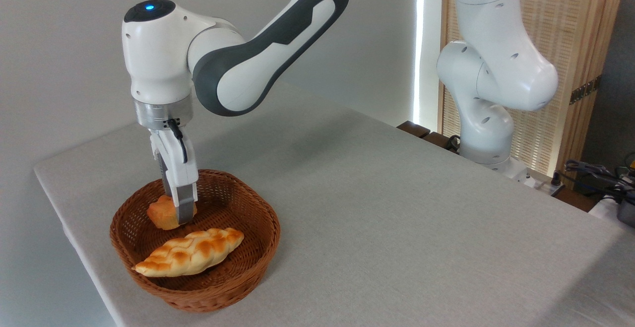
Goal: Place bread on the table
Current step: 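Close the gripper on the small round roll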
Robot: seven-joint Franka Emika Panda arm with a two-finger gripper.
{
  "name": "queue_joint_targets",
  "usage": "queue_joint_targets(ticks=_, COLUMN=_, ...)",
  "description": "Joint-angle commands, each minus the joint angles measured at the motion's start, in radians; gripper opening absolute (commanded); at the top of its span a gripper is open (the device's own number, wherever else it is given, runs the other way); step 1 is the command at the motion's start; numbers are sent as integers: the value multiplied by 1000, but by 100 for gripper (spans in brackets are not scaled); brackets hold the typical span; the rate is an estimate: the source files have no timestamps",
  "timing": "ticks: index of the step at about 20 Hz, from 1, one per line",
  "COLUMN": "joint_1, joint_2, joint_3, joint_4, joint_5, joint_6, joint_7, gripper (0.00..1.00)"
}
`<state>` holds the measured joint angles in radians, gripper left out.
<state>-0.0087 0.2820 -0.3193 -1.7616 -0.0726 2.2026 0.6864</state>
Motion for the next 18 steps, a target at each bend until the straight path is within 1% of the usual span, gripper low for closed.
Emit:
queue_joint_targets(ticks=1, joint_1=7, joint_2=-1, joint_3=-4, joint_4=-13, joint_5=16, joint_6=23, joint_7=13, gripper=5)
queue_joint_targets(ticks=2, joint_1=7, joint_2=-1, joint_3=-4, joint_4=-13, joint_5=16, joint_6=23, joint_7=13, gripper=3)
queue_joint_targets(ticks=12, joint_1=9, joint_2=-7, joint_3=-3, joint_4=-10, joint_5=13, joint_6=23, joint_7=12, gripper=3)
queue_joint_targets(ticks=15, joint_1=9, joint_2=-23, joint_3=5, joint_4=1, joint_5=-7, joint_6=16, joint_7=2, gripper=4)
queue_joint_targets(ticks=17, joint_1=13, joint_2=-59, joint_3=15, joint_4=1, joint_5=-74, joint_6=12, joint_7=2, gripper=4)
queue_joint_targets(ticks=18, joint_1=18, joint_2=-91, joint_3=44, joint_4=-1, joint_5=-108, joint_6=5, joint_7=4, gripper=4)
